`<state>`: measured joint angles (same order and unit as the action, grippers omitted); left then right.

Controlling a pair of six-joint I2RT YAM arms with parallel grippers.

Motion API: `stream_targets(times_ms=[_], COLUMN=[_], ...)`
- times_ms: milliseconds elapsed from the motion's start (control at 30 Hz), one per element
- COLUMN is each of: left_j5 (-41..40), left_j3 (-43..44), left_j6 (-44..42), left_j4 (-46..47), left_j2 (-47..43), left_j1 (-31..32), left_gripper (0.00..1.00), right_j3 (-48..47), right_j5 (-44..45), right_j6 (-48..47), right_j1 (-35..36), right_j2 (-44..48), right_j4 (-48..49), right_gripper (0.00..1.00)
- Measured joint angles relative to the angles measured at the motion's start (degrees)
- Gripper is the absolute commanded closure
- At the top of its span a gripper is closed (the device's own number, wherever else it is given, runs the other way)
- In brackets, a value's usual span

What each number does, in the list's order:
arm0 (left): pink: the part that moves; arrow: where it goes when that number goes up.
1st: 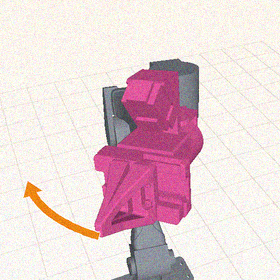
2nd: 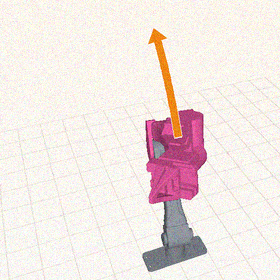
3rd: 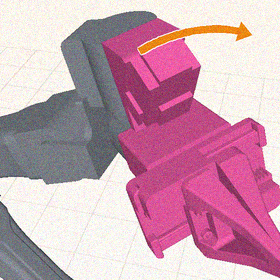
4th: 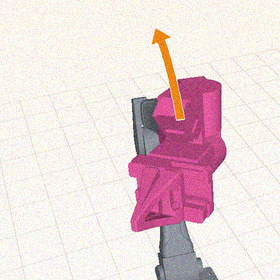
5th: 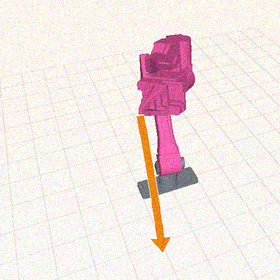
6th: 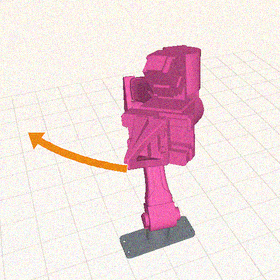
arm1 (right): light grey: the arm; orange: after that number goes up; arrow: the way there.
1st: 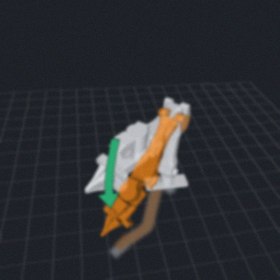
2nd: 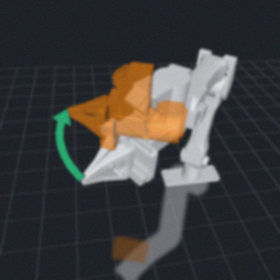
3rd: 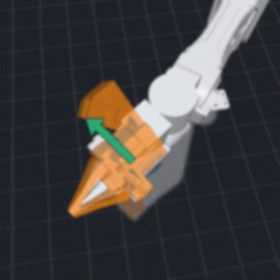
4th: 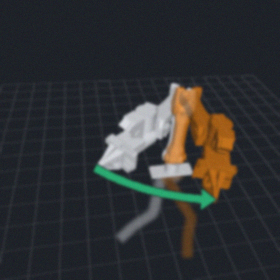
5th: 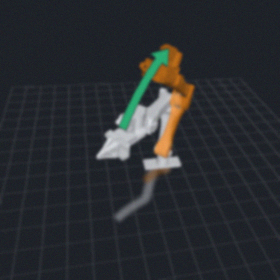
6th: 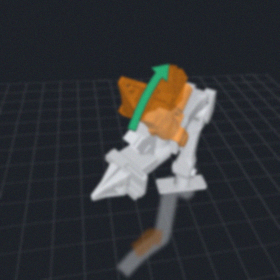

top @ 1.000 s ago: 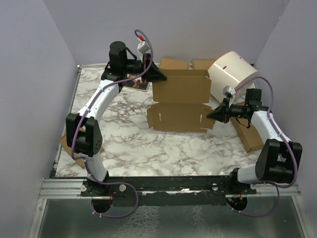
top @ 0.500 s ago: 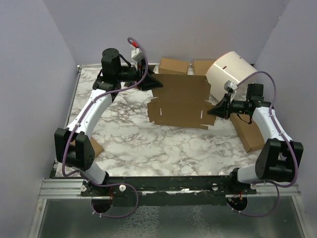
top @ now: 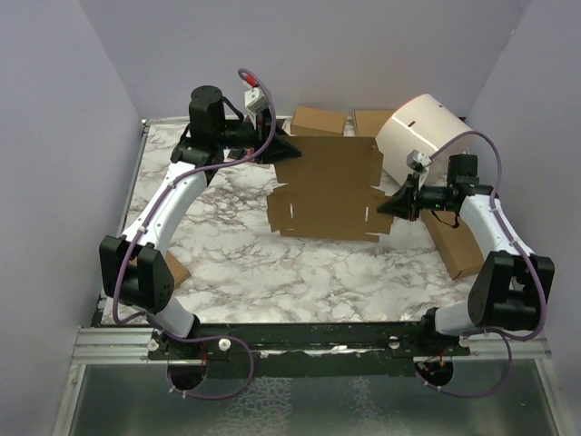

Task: Fold the paper box

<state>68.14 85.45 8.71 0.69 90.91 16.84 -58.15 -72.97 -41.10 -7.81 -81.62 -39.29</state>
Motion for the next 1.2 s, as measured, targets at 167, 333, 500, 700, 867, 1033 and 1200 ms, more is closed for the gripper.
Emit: stream_targets(times_ms=[167,333,500,700,867,1033,1200], left_j5=[-0.1,0.0,-1.9,-11.6,-20.2,-29.1,-34.6], left_j3=[1.2,1.3,0.2,-7.4,-18.2,-30.0,-41.6], left_j6=[-1.2,-2.9,-3.3,2.0,7.3,9.2,6.7], left_j4=[-0.5,-2.5,-2.9,-1.5,2.3,5.4,8.3], left_j2=[0.0,0.0,-1.1,-9.3,-18.3,-26.3,-33.3], left_j1=[0.4,0.4,0.4,1.3,2.6,4.3,5.0], left_gripper=[1.00,1.00,1.00,1.00,1.00,1.00,1.00], right_j3=[0.0,0.0,-3.1,-11.1,-13.6,-13.6,-13.3], right_j5=[0.0,0.5,1.7,3.8,8.3,11.9,10.8], right_j6=[-0.4,-0.8,-2.5,-5.1,-2.9,1.1,1.8], right_j1=[0.0,0.0,0.3,2.1,6.6,10.6,11.6], right_j2=[-0.2,-0.2,-1.9,-6.1,-8.0,-11.8,-14.9], right_j4=[-0.3,-0.8,-4.3,-10.6,-10.5,-7.4,-6.6], right_gripper=[0.99,0.98,0.97,0.97,0.88,0.64,0.38])
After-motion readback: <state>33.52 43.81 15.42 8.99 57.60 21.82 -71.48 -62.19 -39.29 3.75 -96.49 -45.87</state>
